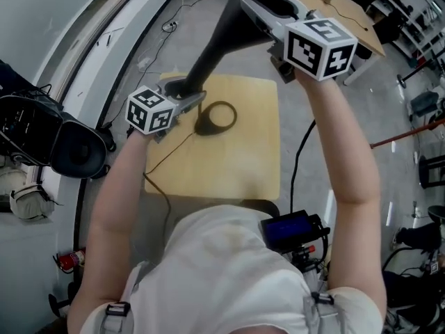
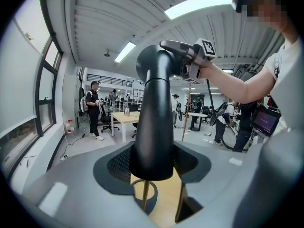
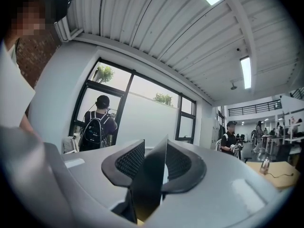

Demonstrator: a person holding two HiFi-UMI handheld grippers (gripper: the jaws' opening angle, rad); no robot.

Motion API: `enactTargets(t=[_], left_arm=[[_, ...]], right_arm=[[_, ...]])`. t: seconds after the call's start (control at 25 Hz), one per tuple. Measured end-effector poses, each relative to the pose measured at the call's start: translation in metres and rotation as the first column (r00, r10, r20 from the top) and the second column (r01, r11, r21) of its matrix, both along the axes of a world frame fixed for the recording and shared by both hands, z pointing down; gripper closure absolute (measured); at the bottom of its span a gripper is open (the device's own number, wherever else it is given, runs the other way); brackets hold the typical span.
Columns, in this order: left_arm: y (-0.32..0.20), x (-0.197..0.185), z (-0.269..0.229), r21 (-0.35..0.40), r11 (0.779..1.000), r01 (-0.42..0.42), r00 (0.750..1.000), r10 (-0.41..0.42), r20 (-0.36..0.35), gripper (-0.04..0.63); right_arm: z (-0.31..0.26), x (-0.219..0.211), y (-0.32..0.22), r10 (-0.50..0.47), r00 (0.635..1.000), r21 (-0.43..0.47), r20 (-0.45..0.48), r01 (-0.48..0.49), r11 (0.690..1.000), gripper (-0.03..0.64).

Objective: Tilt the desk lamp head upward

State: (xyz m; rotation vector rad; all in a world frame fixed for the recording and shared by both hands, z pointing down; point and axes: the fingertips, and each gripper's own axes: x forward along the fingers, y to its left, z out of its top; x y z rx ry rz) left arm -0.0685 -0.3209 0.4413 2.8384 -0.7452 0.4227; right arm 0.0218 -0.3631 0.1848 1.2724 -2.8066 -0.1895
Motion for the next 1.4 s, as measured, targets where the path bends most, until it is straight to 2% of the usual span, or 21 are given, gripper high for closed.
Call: enactTargets(t=[0.2,0.28,0.52,0.72,0.88,1.0,1.12,1.28,1.4], left_arm=[[0.003,-0.013,0.002,0.056,0.998,0.018,0.999,-0.02,0.029,0.364],[0.003,-0.022,-0.003,0.078,0.996,0.048,0.999,-0.049,0.007,0.341],[0.005,-0.054,-0.021,0.103,0.981,0.163,0.985,-0.155,-0.078,0.337],[0.02,-0.066,-0.035,0.133,0.963,0.234,0.97,-0.222,-0.102,0.36],[0.038,-0.066,-0.043,0.148,0.942,0.3,0.95,-0.28,-0.14,0.396],[0.053,-0.058,-0.045,0.155,0.933,0.324,0.941,-0.301,-0.154,0.426],[0.071,-0.049,-0.041,0.152,0.923,0.353,0.93,-0.328,-0.167,0.472],[0.093,-0.039,-0.031,0.115,0.909,0.401,0.904,-0.373,-0.206,0.575],[0.109,-0.039,-0.027,0.105,0.895,0.434,0.891,-0.409,-0.195,0.591]], right_arm=[[0.001,-0.001,0.001,0.038,0.999,0.022,-0.019,-0.038,0.999,0.479],[-0.002,0.004,0.002,0.035,0.999,0.029,0.017,-0.036,0.999,0.471],[-0.015,0.031,0.007,0.04,0.988,0.056,0.147,-0.049,0.997,0.47],[-0.025,0.045,0.018,0.008,0.983,0.083,0.185,-0.023,0.996,0.491],[-0.014,0.063,0.034,-0.006,0.982,0.097,0.19,-0.013,0.995,0.55],[0.011,0.078,0.046,-0.013,0.979,0.06,0.205,0.001,0.998,0.585],[0.051,0.085,0.06,-0.053,0.975,-0.023,0.218,0.06,0.998,0.604],[0.114,0.095,0.091,-0.122,0.959,-0.126,0.254,0.158,0.979,0.604],[0.153,0.101,0.111,-0.19,0.944,-0.167,0.27,0.24,0.956,0.604]])
